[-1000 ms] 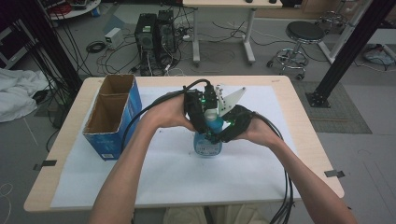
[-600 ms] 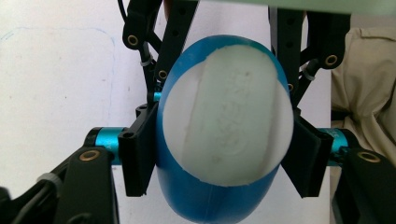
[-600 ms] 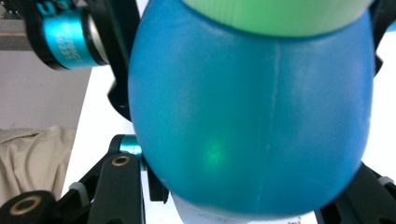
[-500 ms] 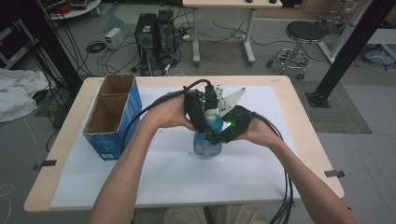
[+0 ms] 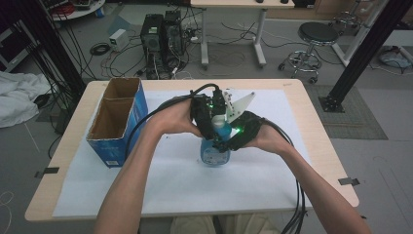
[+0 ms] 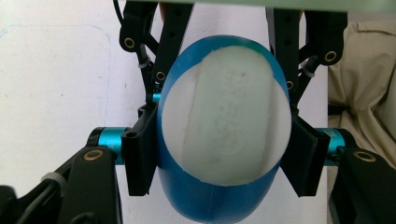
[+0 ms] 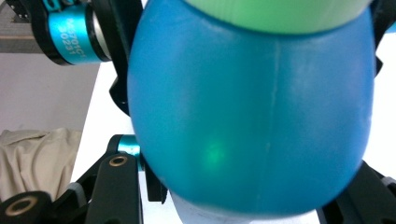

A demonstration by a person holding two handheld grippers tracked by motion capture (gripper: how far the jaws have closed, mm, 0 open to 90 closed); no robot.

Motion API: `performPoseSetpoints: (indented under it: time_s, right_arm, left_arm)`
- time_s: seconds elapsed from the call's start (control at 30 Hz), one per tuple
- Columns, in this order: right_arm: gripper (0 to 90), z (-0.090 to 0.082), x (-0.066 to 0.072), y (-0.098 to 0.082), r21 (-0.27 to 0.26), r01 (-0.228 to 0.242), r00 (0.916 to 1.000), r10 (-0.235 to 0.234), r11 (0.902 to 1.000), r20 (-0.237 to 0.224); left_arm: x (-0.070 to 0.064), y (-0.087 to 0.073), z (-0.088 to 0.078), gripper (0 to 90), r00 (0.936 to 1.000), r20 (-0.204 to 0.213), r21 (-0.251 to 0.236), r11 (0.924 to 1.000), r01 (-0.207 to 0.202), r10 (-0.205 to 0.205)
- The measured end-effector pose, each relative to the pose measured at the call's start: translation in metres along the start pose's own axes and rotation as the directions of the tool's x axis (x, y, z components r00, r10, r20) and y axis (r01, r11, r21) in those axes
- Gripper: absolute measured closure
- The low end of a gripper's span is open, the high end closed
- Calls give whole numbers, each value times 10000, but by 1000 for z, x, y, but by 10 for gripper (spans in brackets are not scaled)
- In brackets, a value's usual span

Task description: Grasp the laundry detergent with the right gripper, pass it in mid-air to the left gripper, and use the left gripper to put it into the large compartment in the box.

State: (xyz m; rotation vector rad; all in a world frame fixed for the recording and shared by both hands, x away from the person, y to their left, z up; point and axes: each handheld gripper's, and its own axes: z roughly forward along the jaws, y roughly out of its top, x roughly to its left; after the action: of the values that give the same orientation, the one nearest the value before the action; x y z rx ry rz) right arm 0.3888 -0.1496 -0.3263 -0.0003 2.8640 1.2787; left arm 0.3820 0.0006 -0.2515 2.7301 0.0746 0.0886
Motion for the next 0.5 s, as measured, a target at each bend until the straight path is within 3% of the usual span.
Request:
performPoseSetpoints:
  time_s: [0.5]
  right_arm:
    - [422,2,1,-2,31,-88,10000,87,10000,38]
  left_arm:
    - [0,0,4,374,9999,51,143,9998,101,-102]
